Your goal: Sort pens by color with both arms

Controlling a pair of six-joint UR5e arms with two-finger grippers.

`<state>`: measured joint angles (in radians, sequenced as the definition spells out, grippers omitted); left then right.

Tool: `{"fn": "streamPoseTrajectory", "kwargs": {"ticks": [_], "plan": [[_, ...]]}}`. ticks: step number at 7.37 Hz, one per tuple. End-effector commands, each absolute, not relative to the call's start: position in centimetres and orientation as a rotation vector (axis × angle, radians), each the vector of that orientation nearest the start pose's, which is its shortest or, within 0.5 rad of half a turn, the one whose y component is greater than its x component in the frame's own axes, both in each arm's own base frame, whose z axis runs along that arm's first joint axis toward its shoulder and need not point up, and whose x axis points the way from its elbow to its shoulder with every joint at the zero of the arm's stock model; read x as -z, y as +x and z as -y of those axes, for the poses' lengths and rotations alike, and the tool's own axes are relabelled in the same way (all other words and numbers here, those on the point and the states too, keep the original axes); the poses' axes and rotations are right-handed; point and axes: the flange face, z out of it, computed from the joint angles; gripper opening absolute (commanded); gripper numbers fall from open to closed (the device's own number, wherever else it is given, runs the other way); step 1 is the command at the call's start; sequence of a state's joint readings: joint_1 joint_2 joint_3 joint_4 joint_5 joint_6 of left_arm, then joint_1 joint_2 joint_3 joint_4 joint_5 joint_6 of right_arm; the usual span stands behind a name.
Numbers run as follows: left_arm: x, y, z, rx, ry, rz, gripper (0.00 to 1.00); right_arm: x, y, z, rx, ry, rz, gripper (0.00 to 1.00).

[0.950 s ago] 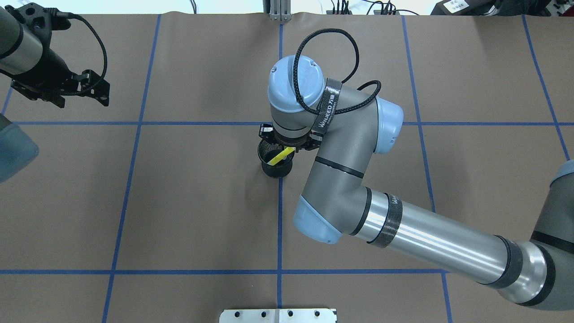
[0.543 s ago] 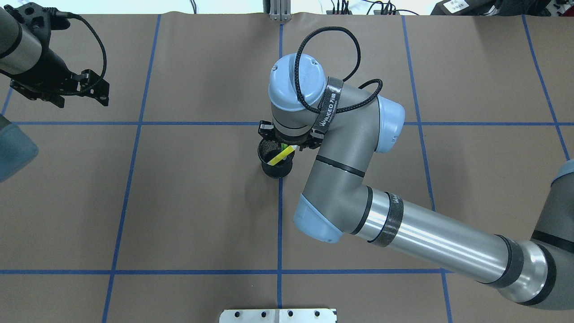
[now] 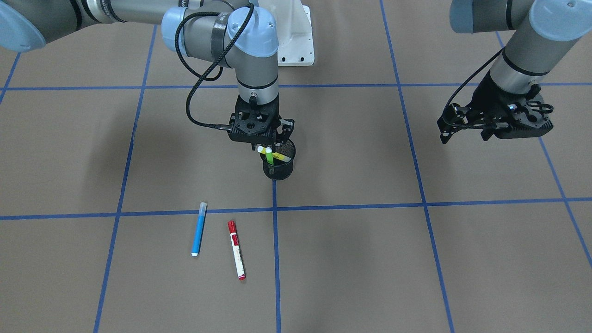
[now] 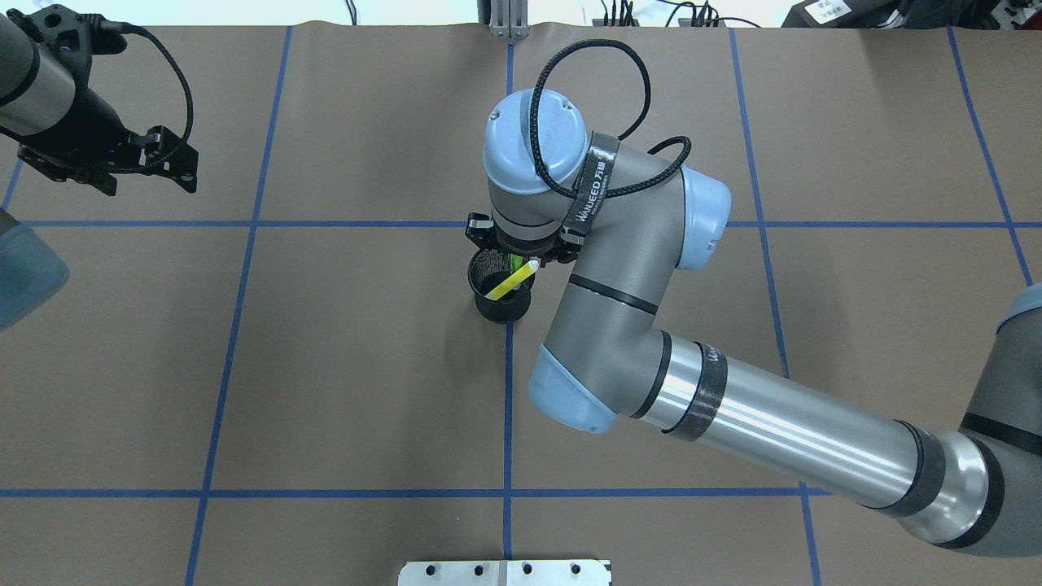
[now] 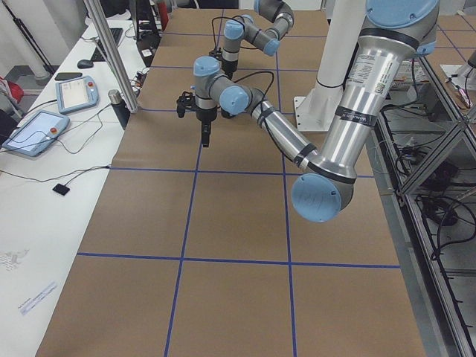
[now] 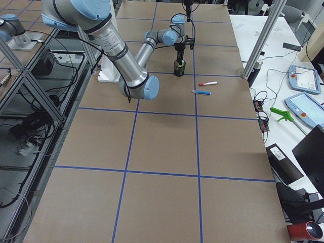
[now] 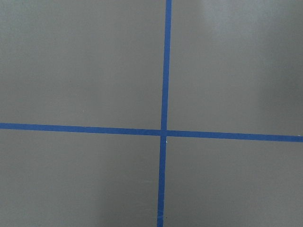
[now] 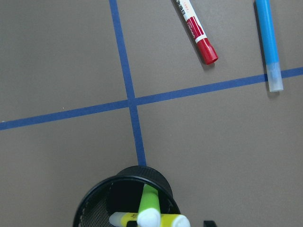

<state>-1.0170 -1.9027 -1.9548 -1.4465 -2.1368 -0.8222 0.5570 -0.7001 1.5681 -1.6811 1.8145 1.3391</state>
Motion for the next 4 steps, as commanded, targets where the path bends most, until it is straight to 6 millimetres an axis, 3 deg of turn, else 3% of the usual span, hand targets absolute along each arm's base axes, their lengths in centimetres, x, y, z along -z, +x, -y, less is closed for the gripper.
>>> {"fn": "streamPoseTrajectory", "kwargs": {"ticks": [1, 4], "plan": [[-32.0, 22.9, 52.2, 0.086, 0.097, -0.790, 1.00, -14.0, -55.6, 48.1, -0.202, 0.088, 0.769, 0.49], [-31.9, 22.5, 52.3, 0.091, 0.101, -0.791, 1.00, -12.0, -55.9, 48.7, -0.179, 0.113, 0.777, 0.47]]}}
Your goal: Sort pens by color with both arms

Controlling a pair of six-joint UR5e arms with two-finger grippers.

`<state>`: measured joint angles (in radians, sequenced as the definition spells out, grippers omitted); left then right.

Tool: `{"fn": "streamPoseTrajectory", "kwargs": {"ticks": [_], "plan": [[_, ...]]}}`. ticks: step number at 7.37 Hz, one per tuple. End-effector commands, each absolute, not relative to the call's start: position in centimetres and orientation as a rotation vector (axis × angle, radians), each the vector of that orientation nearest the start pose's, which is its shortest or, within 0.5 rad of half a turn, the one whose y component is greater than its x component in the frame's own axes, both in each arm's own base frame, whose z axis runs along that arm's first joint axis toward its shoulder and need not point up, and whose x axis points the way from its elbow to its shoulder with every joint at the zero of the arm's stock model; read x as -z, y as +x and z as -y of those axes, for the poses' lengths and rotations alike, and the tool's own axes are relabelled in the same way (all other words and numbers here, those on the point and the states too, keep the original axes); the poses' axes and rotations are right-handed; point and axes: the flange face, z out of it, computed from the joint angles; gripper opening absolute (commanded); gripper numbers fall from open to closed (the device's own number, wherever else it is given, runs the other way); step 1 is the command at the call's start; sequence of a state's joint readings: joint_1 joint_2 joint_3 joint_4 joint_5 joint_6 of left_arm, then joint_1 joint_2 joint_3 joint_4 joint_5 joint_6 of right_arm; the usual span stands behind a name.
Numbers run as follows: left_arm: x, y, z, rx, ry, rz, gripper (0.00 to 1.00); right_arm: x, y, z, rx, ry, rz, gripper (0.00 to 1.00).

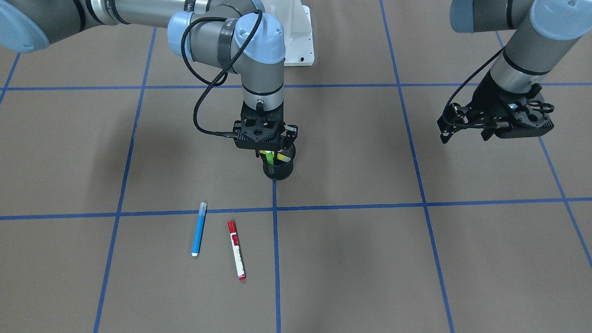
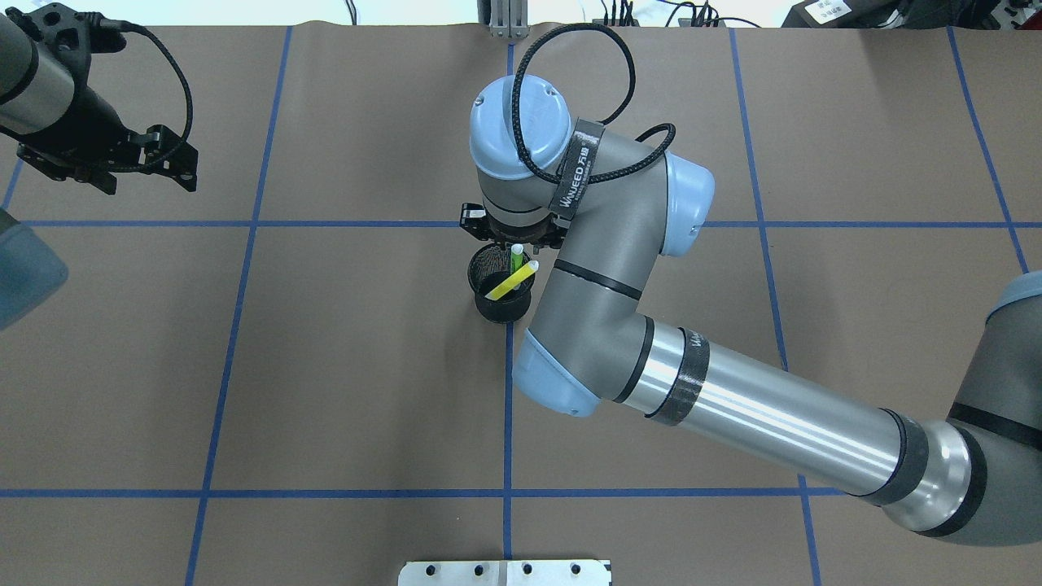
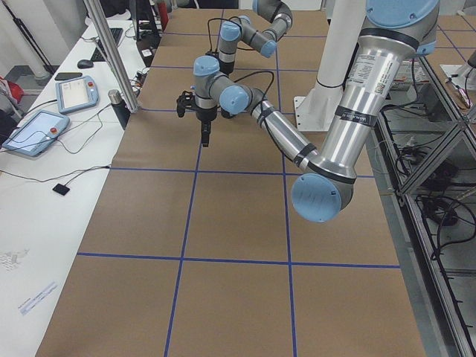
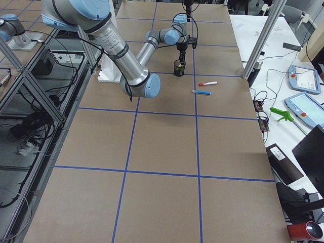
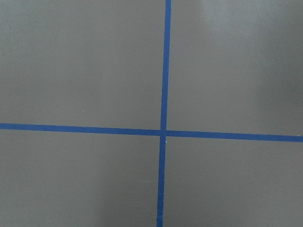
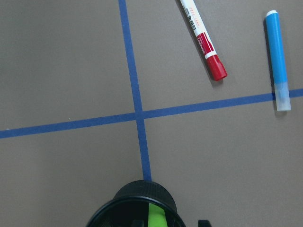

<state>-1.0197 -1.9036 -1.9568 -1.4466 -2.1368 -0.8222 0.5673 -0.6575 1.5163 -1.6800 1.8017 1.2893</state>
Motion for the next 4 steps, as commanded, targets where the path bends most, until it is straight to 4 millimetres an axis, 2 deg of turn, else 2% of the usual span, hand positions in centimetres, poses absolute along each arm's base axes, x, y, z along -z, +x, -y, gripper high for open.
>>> {"fn": "streamPoseTrajectory", "kwargs": {"ticks": [1, 4], "plan": [[-31.94, 22.52, 52.27, 0.091, 0.101, -0.791, 1.00, -12.27, -55.89, 48.74, -0.181, 0.111, 0.774, 0.46], [-31.75, 22.46, 52.18, 0.092, 0.104, -0.794, 1.00, -12.87, -55.89, 48.69, -0.183, 0.100, 0.764, 0.44]]}}
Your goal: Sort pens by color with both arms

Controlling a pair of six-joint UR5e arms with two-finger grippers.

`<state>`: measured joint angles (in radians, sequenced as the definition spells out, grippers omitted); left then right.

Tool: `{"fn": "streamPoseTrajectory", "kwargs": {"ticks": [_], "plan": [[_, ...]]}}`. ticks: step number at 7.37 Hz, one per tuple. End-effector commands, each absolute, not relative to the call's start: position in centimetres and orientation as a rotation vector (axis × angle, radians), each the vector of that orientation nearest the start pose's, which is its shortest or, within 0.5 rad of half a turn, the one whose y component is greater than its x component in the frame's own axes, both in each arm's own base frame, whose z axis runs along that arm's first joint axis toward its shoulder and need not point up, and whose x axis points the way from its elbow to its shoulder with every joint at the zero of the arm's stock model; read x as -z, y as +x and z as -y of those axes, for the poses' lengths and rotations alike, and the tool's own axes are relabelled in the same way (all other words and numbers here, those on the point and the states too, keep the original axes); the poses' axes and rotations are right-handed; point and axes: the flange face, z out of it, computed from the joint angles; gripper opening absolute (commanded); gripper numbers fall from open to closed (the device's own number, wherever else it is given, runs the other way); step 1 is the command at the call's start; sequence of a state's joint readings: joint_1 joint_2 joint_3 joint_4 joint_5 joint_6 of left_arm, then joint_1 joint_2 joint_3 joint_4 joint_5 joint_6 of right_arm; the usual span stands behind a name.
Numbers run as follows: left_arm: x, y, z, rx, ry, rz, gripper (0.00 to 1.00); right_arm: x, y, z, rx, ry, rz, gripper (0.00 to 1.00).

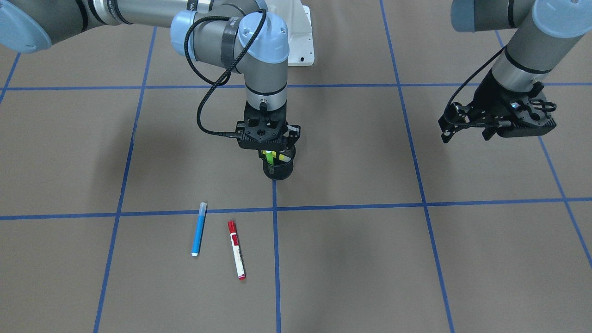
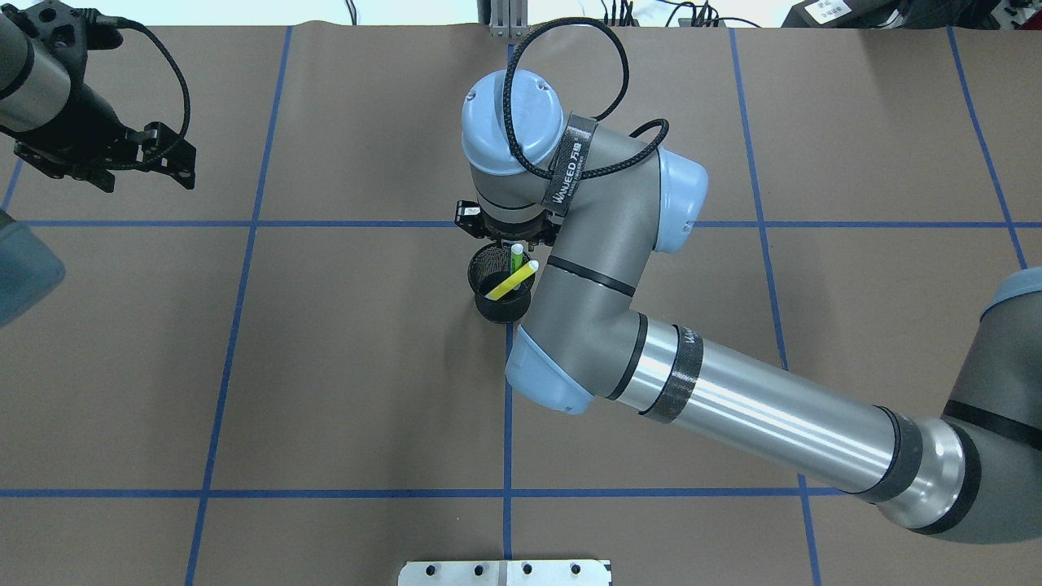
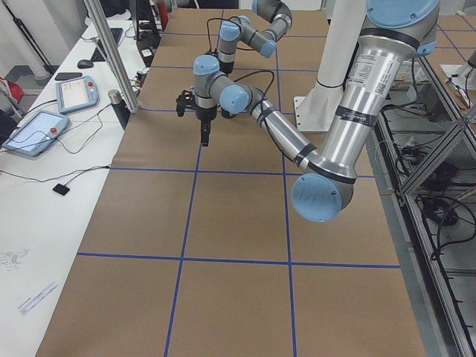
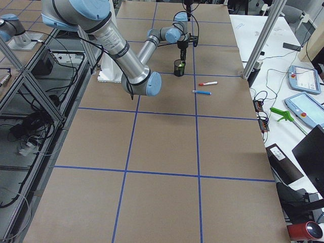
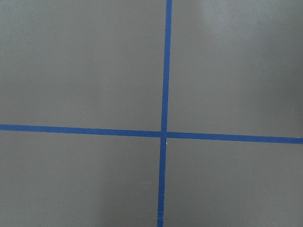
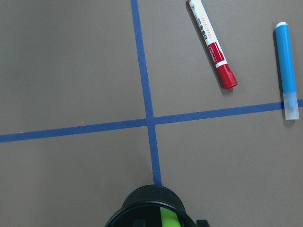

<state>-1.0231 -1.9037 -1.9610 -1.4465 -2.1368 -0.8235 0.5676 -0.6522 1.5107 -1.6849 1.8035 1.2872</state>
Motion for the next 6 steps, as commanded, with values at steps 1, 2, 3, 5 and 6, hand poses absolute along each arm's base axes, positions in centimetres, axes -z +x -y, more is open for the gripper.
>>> {"fn": "streamPoseTrajectory", "kwargs": {"ticks": [1, 2, 3, 5, 6], "plan": [[-31.75, 22.46, 52.18, 0.092, 0.104, -0.794, 1.00, -12.86, -55.90, 48.65, -0.184, 0.095, 0.765, 0.37], [-31.85, 22.45, 52.16, 0.094, 0.101, -0.792, 1.00, -12.86, -55.90, 48.65, -0.183, 0.095, 0.765, 0.31], [-31.94, 22.41, 52.09, 0.097, 0.100, -0.792, 1.00, -12.88, -55.91, 48.64, -0.185, 0.092, 0.765, 0.30], [-31.78, 22.44, 52.11, 0.106, 0.096, -0.795, 1.00, -12.74, -55.94, 48.43, -0.185, 0.084, 0.770, 0.30], [-31.40, 22.45, 52.15, 0.110, 0.083, -0.797, 1.00, -12.72, -55.94, 48.43, -0.184, 0.085, 0.772, 0.30]]}}
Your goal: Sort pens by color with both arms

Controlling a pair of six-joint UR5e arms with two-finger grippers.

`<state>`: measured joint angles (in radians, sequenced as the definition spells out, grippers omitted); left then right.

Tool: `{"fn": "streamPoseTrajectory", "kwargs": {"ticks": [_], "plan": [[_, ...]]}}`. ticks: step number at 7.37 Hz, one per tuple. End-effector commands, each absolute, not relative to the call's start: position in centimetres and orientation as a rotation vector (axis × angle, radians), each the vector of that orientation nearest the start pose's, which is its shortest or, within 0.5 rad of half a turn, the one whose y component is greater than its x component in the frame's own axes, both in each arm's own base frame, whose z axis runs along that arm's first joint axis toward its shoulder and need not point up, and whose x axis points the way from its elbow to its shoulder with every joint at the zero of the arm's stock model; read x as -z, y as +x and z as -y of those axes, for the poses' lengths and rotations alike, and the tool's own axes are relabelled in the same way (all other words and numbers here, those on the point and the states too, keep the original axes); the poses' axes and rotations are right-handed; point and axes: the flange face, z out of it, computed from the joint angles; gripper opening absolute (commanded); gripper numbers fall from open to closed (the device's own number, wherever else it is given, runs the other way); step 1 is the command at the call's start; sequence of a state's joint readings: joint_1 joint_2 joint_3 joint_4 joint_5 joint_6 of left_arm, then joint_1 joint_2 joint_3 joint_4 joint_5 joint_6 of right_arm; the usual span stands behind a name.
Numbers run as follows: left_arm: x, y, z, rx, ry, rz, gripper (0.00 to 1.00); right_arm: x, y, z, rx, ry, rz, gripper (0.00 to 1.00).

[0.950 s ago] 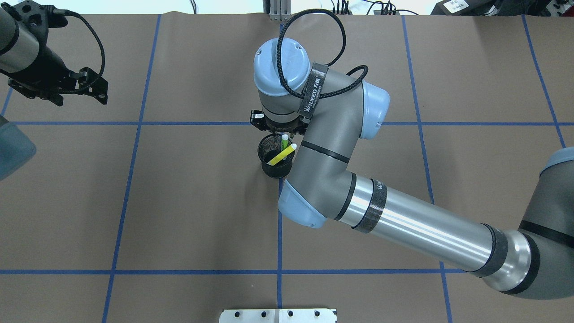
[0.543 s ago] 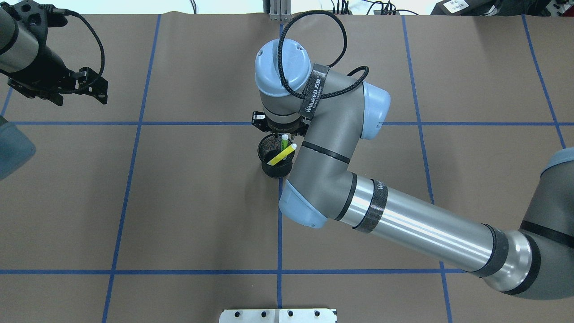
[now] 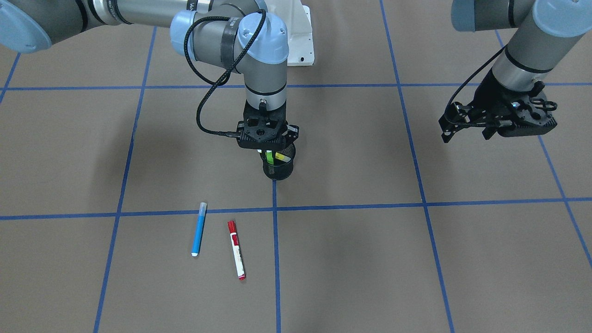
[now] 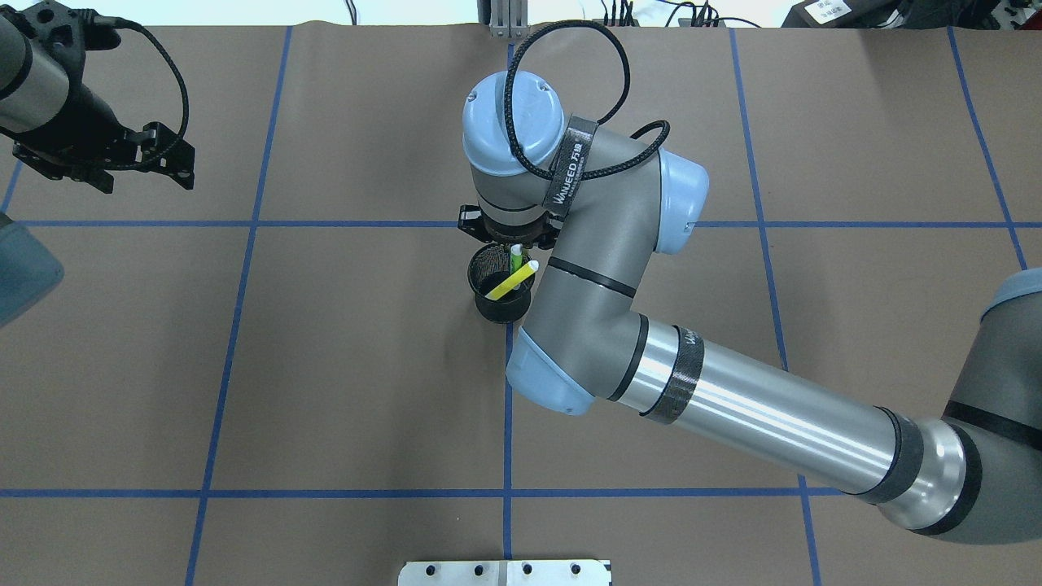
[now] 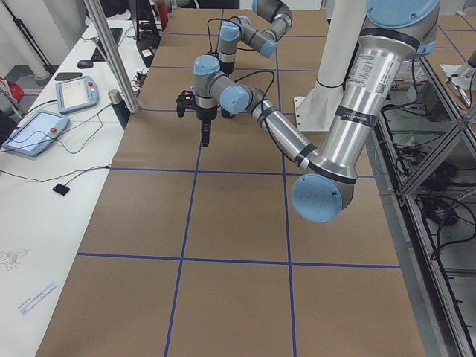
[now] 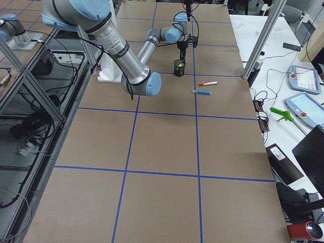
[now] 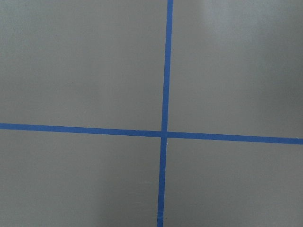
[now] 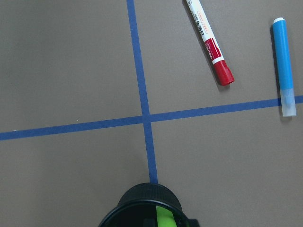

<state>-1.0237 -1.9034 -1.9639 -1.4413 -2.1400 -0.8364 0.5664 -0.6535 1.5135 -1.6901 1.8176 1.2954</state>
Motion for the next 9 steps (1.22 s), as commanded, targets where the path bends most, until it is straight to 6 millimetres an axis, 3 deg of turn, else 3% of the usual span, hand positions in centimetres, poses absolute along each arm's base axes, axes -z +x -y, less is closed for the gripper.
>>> {"fn": "streamPoseTrajectory", "kwargs": {"ticks": [1, 4, 7, 9], "plan": [[-30.6, 22.6, 52.2, 0.170, 0.047, -0.792, 1.00, -12.7, -55.9, 48.4, -0.182, 0.084, 0.772, 0.25], [-22.1, 24.2, 53.7, 0.381, -0.043, -0.809, 1.00, -12.1, -55.6, 48.3, -0.172, 0.093, 0.786, 0.17], [-20.5, 26.7, 52.5, 0.457, -0.096, -0.827, 1.00, -9.8, -54.2, 49.0, -0.180, 0.098, 0.823, 0.17], [-20.3, 26.9, 52.4, 0.455, -0.098, -0.828, 1.00, -7.9, -50.5, 49.7, -0.202, 0.068, 0.853, 0.17]]}}
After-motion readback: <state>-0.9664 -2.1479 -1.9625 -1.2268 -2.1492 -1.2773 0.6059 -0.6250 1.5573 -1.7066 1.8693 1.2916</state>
